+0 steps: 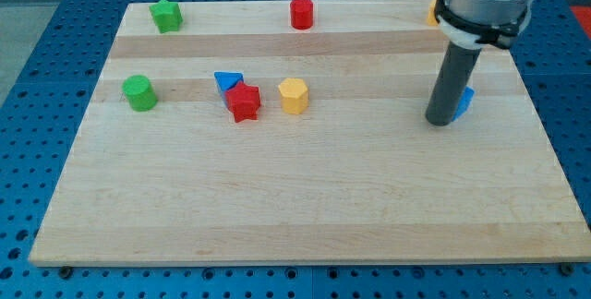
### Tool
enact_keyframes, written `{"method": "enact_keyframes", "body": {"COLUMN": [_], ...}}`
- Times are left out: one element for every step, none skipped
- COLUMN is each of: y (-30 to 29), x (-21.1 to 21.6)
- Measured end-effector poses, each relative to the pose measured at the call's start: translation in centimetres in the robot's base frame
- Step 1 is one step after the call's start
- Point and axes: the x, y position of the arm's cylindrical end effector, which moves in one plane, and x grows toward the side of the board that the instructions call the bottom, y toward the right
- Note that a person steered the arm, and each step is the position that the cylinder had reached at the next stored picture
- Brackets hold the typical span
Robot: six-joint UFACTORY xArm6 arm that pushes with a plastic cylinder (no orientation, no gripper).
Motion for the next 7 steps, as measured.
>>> {"method": "enact_keyframes", "body": {"y": [0.9,1.1,1.4,1.7,1.8,1.7,0.0], "x": [-0.3,-0.4,-1.0,-1.4,-1.4,-1.4,-1.4]}}
